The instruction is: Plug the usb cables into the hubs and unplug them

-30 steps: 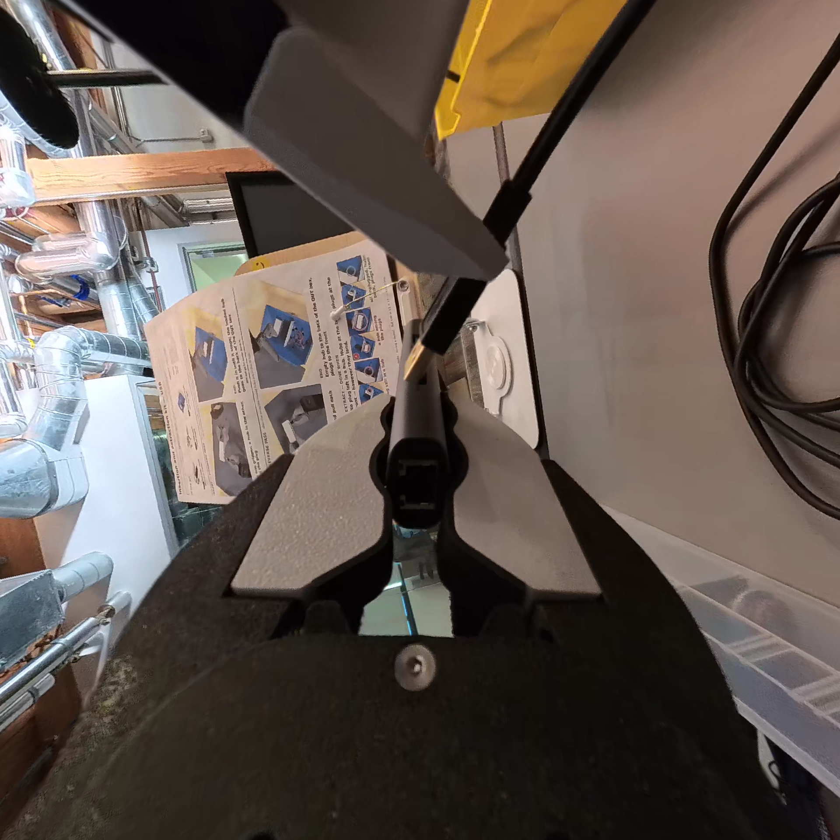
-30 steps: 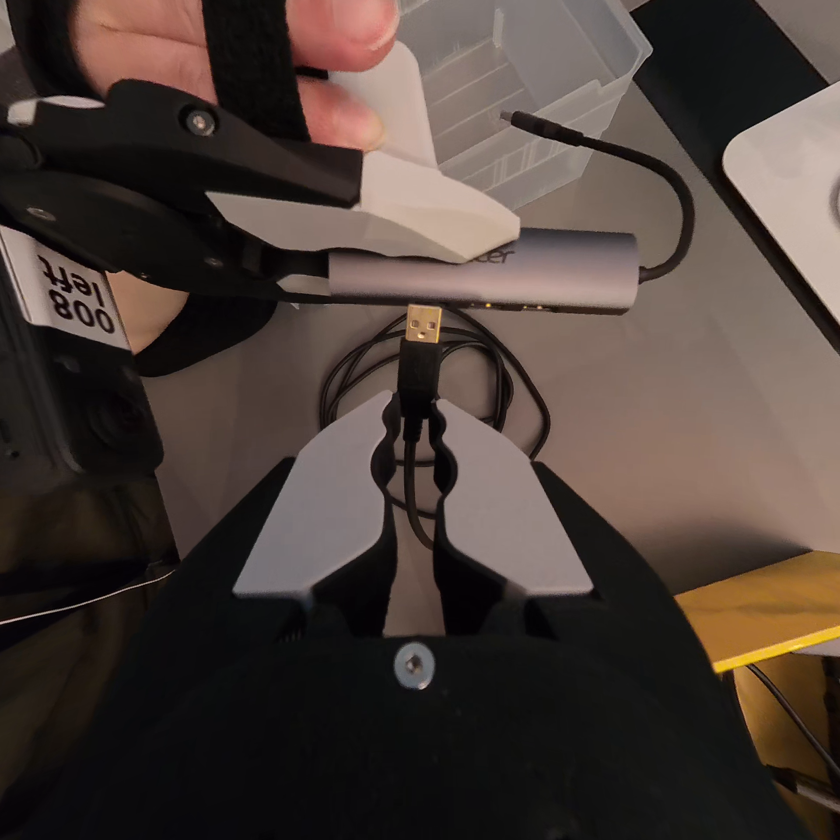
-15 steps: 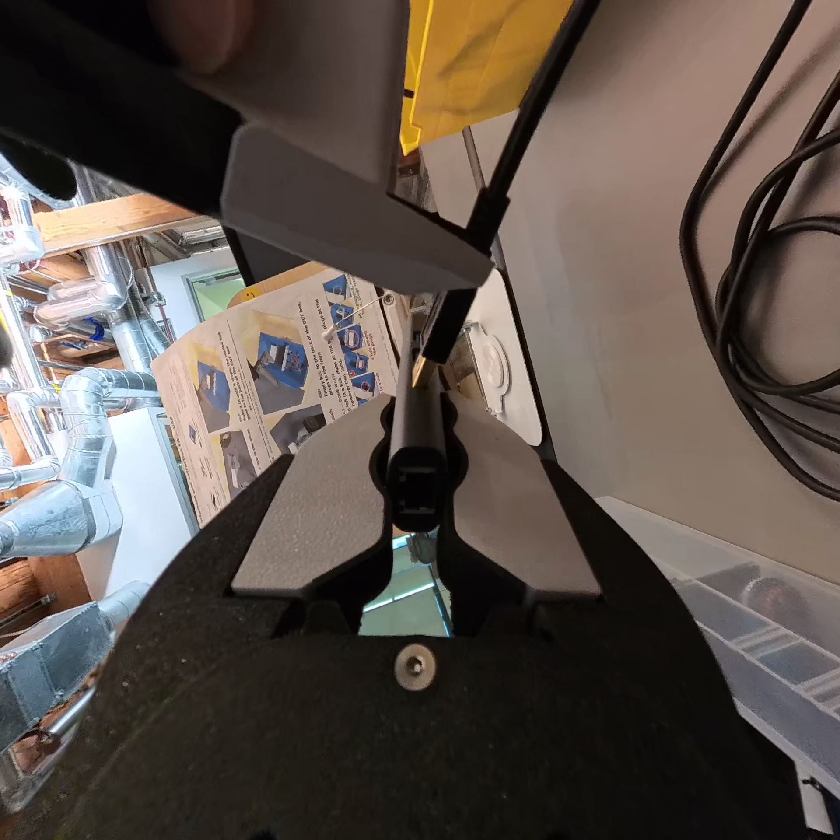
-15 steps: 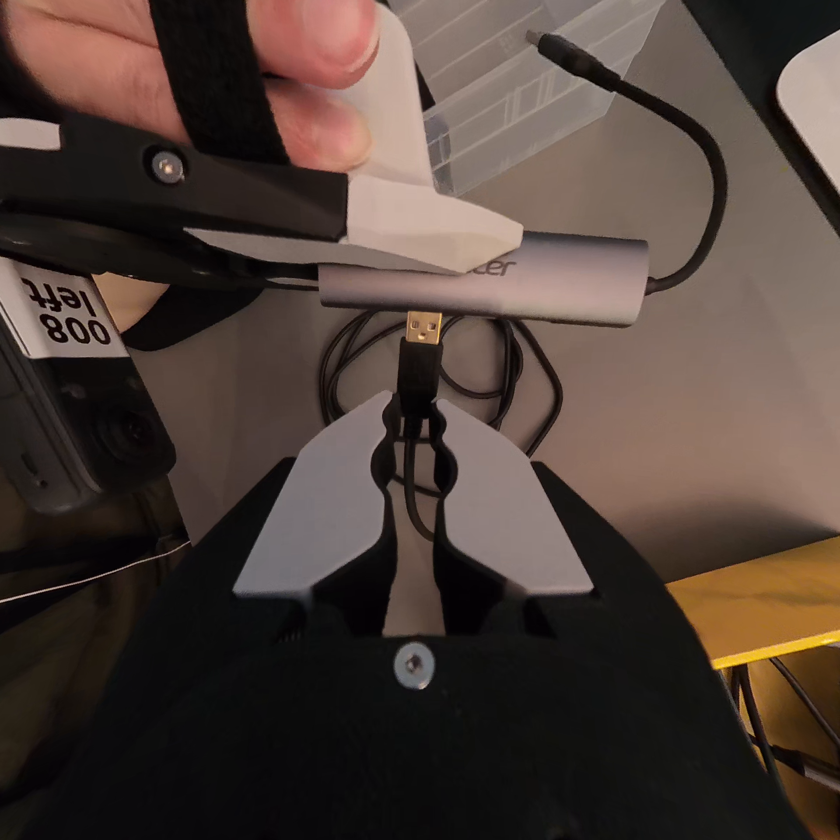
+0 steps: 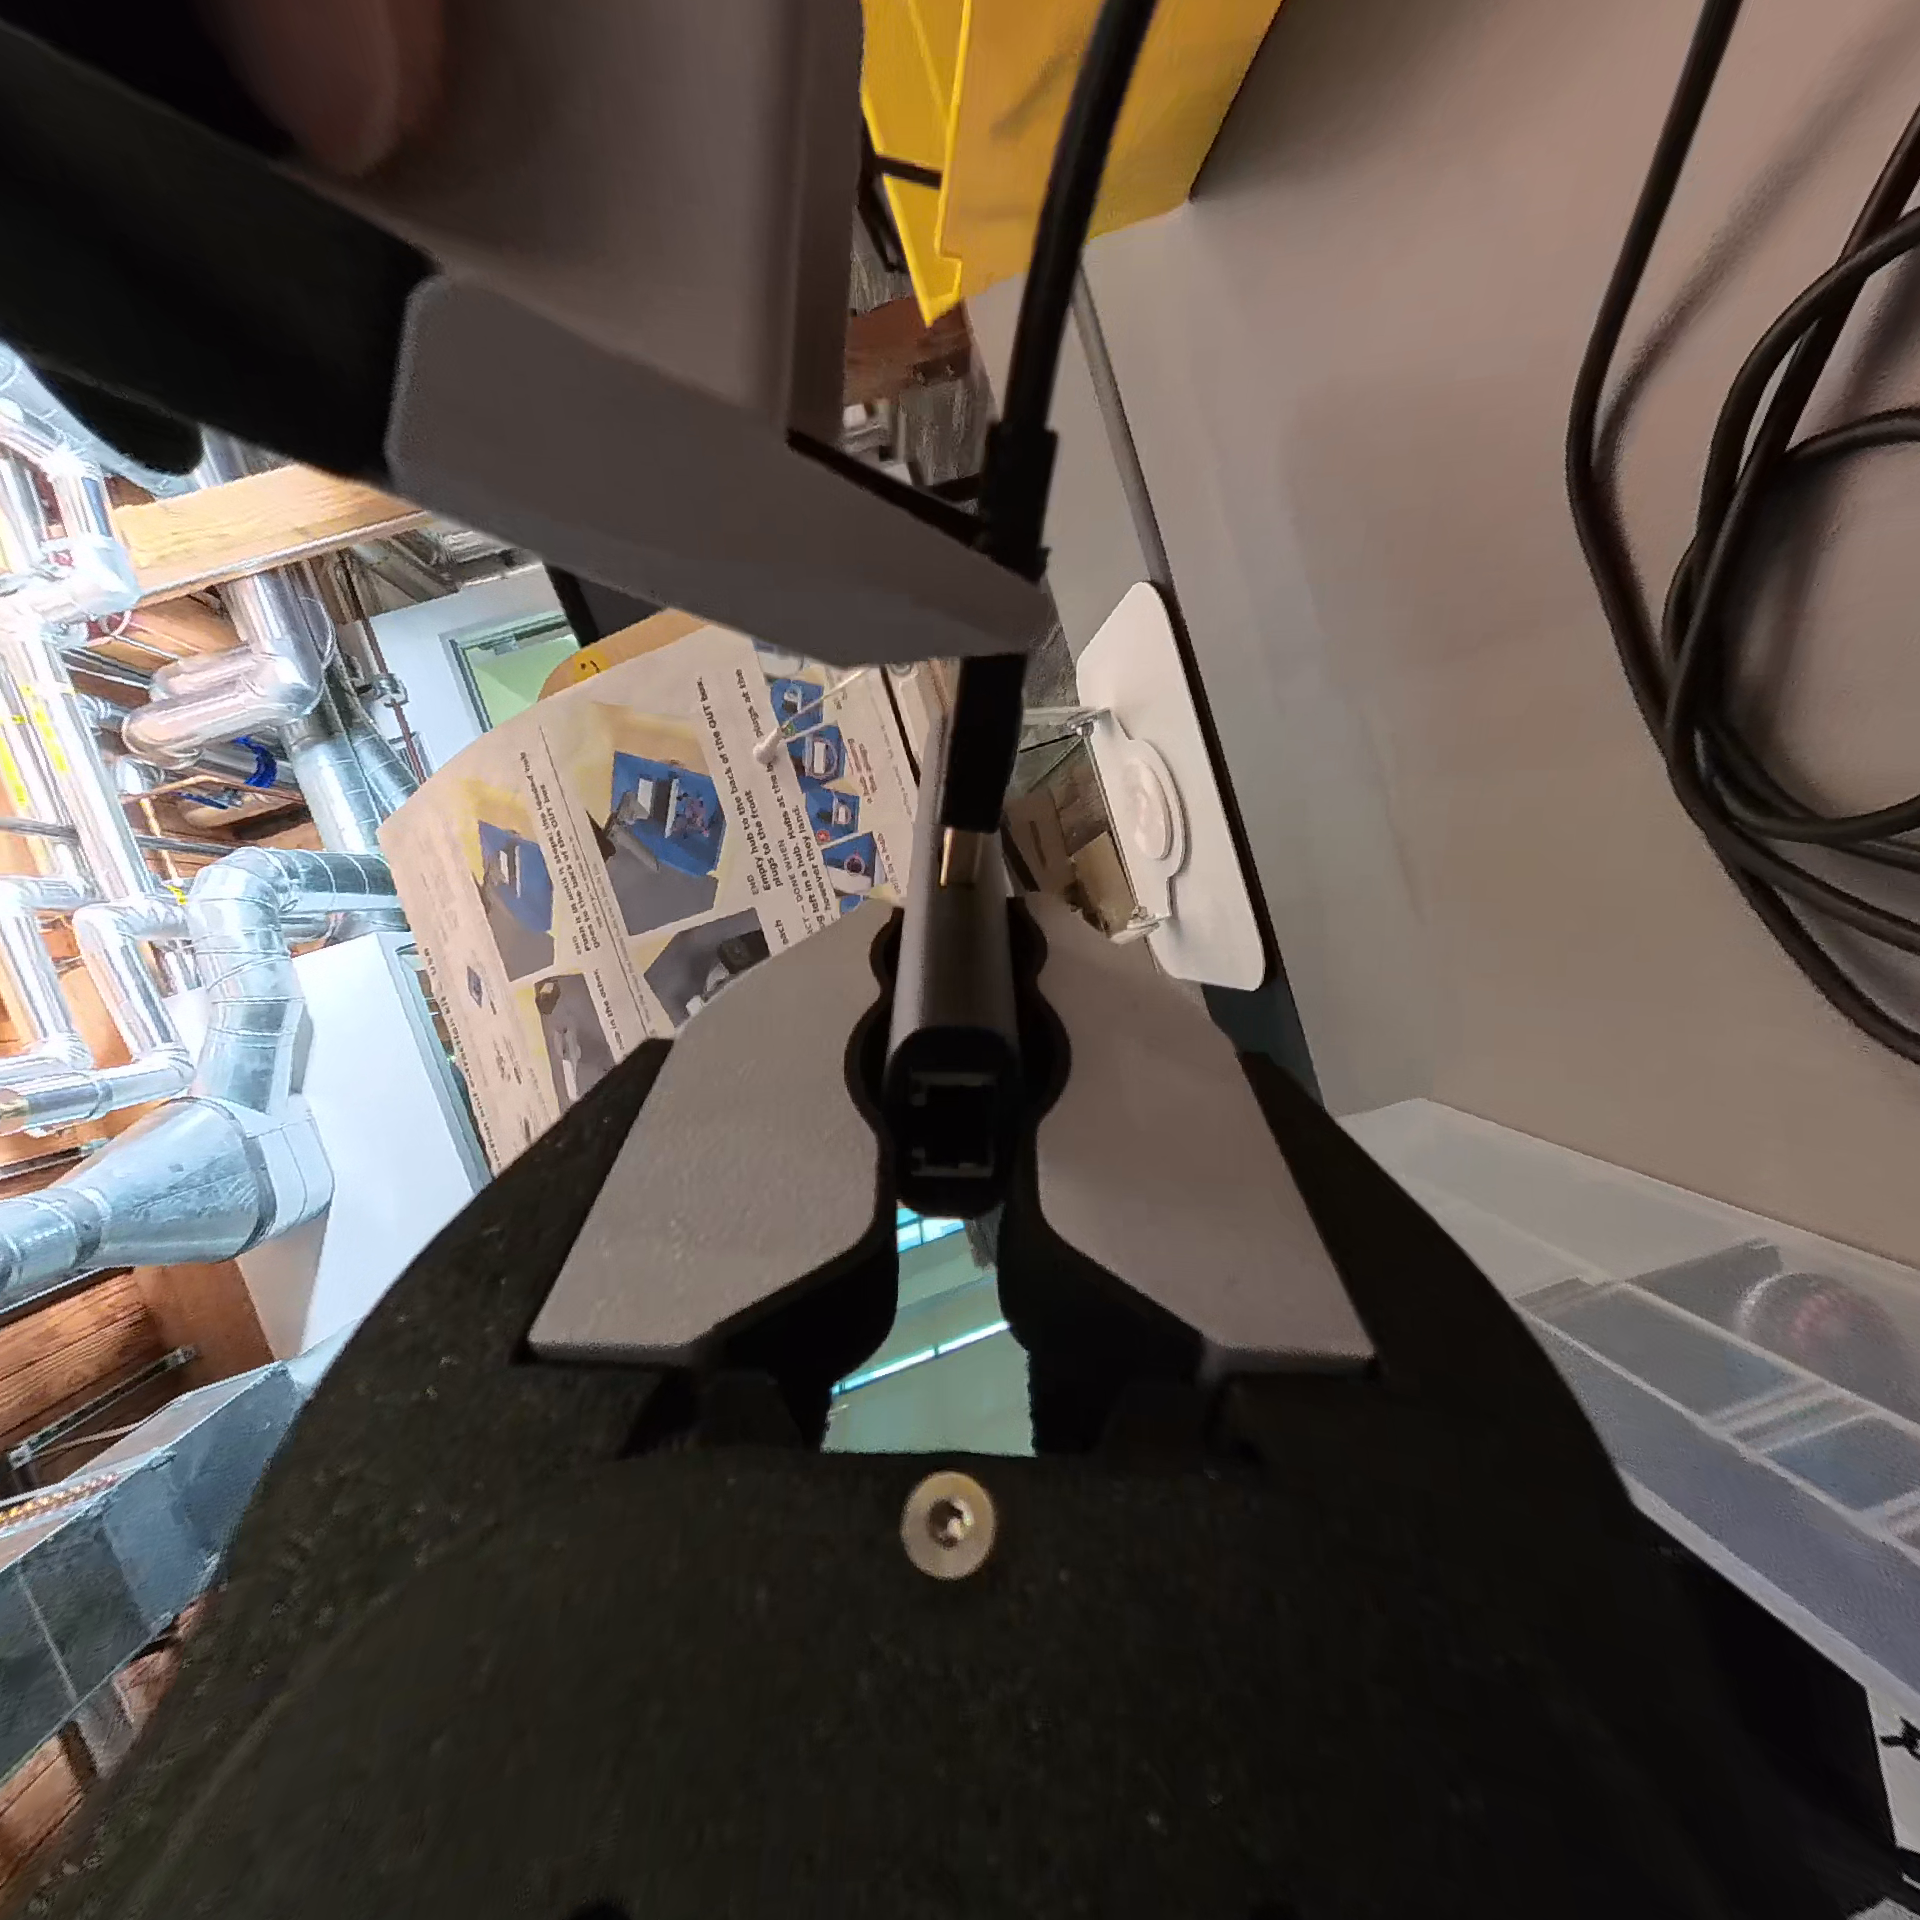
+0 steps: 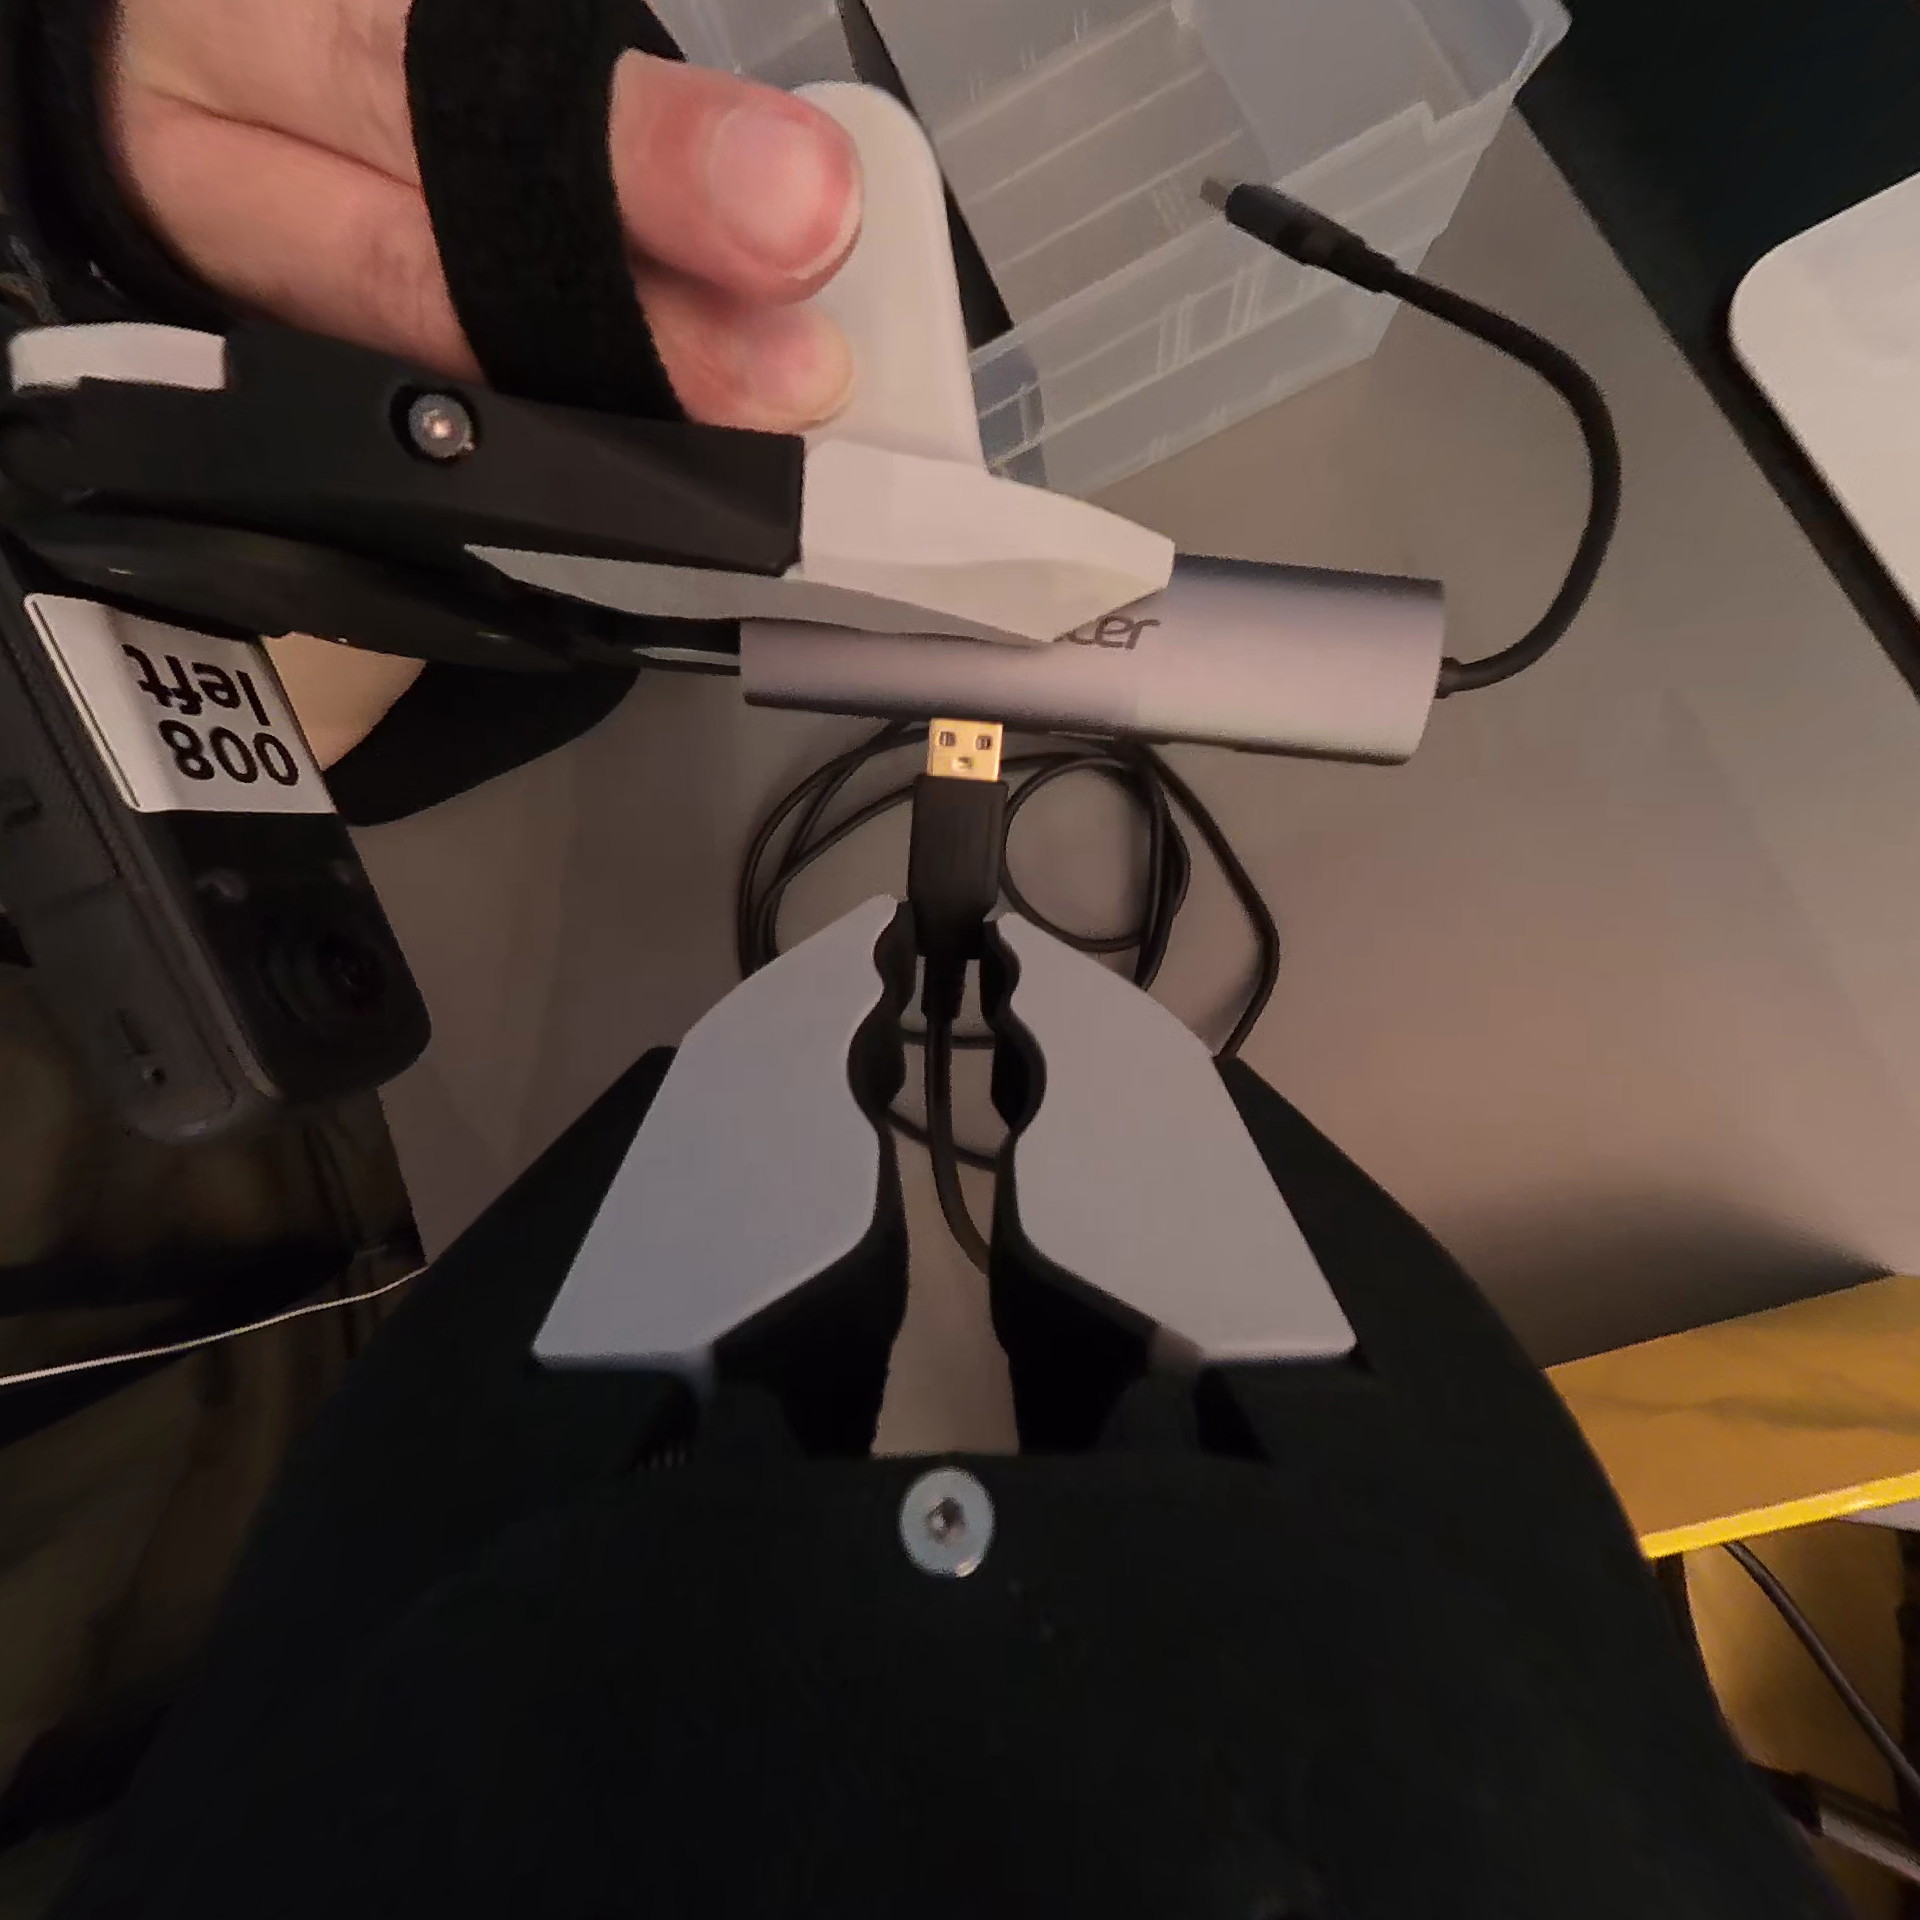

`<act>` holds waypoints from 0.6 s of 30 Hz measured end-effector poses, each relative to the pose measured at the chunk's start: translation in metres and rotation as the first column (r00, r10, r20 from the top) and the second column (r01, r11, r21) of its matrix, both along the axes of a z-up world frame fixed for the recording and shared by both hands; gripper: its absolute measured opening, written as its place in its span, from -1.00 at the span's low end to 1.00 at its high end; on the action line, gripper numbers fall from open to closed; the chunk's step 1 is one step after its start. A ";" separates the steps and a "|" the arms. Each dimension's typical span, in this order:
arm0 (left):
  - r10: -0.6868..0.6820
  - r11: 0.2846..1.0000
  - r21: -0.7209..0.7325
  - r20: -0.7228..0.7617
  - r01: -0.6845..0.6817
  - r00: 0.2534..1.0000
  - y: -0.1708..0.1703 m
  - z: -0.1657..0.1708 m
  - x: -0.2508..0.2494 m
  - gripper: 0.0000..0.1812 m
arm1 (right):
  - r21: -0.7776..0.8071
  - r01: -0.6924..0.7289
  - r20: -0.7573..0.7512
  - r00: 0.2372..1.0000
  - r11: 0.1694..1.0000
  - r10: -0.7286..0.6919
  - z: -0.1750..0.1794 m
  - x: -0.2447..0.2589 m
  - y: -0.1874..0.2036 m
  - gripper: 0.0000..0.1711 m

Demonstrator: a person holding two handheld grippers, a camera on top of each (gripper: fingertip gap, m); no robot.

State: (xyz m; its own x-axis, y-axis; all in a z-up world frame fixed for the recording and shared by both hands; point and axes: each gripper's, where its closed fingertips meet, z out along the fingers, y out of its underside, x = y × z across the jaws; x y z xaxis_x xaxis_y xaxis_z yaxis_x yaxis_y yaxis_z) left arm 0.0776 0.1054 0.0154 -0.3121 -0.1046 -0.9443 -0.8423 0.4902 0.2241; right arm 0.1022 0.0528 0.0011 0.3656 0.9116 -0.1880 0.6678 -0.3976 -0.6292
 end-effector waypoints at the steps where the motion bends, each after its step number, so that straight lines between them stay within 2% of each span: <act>1: 0.010 1.000 0.002 0.003 -0.010 1.000 0.001 0.001 -0.002 -0.81 | 0.016 0.008 -0.009 1.000 1.000 -0.007 0.002 -0.001 0.002 -0.86; 10: 0.088 0.996 -0.022 0.205 -0.085 0.975 0.011 0.032 -0.024 -0.81 | 0.186 0.043 -0.208 0.978 0.982 -0.004 0.038 -0.021 0.015 -0.86; 18: 0.093 0.995 0.002 0.239 -0.096 0.967 0.010 0.045 -0.036 -0.81 | 0.282 0.046 -0.289 0.957 0.958 0.039 0.053 -0.032 0.015 -0.86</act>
State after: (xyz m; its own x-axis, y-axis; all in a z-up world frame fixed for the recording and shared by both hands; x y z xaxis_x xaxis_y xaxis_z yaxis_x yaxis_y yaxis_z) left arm 0.0421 0.1155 0.0606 -0.0670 -0.1099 -0.9917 -0.9143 0.4046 0.0169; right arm 0.0703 0.0679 0.0538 0.3379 0.9410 -0.0204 0.4397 -0.1770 -0.8805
